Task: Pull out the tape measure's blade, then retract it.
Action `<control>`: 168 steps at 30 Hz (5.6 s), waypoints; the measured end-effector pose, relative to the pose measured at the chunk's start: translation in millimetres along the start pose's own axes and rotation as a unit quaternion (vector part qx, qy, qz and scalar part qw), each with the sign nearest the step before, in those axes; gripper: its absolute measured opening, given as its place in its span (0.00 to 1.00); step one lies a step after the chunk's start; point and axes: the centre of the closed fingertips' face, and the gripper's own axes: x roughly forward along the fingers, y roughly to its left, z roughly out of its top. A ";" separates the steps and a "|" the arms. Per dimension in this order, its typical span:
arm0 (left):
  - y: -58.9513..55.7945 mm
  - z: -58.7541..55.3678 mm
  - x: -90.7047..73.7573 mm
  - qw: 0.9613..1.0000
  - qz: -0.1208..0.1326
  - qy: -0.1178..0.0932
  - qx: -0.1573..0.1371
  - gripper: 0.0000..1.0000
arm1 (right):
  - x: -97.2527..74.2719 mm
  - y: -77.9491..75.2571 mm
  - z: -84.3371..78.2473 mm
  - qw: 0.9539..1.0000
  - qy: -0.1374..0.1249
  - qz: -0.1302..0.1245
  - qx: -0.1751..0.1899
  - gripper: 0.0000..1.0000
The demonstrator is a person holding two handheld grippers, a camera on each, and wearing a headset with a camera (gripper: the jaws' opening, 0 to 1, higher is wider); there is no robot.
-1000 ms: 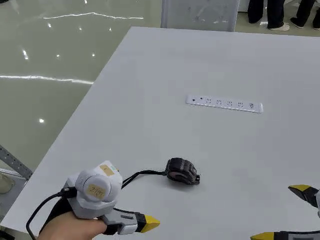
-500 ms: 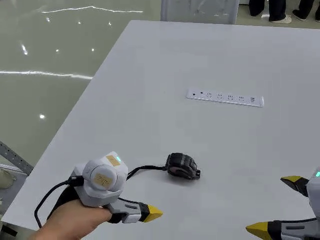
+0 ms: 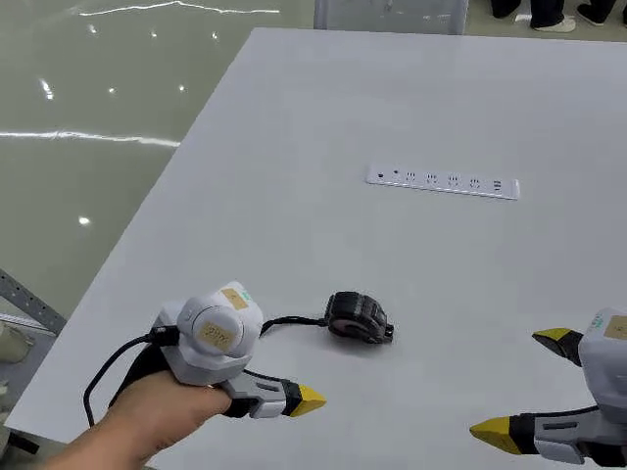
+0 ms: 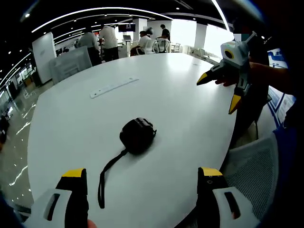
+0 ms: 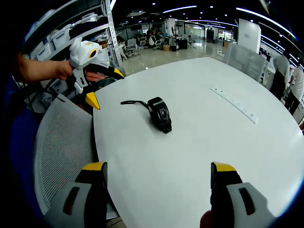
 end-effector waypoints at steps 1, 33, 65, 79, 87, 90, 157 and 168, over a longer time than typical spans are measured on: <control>0.1 0.4 1.2 1.000 -0.001 0.000 0.001 0.92 | 2.4 -0.8 -0.7 1.000 0.001 0.001 -0.001 0.86; 7.5 10.3 35.3 0.999 -0.017 0.016 0.048 0.90 | 42.8 -3.9 10.5 0.999 0.011 0.033 -0.029 0.79; 13.2 27.4 79.7 0.986 -0.053 0.037 0.153 0.80 | 91.1 -10.5 19.5 0.996 0.014 0.062 -0.060 0.71; 11.8 35.0 92.9 0.979 -0.067 0.042 0.189 0.75 | 113.4 -4.3 19.4 0.991 0.024 0.084 -0.101 0.67; 8.7 39.3 100.8 0.971 -0.075 0.046 0.222 0.73 | 123.8 -4.2 21.0 0.988 0.024 0.095 -0.117 0.65; 8.3 41.1 103.8 0.969 -0.077 0.046 0.231 0.71 | 127.4 -5.4 20.9 0.987 0.027 0.097 -0.124 0.64; -3.0 44.9 140.5 0.927 -0.132 0.064 0.345 0.35 | 192.5 -24.5 21.5 0.971 0.017 0.126 -0.203 0.25; -4.6 43.3 140.7 0.927 -0.139 0.066 0.343 0.32 | 193.5 -25.4 20.8 0.970 0.014 0.128 -0.208 0.17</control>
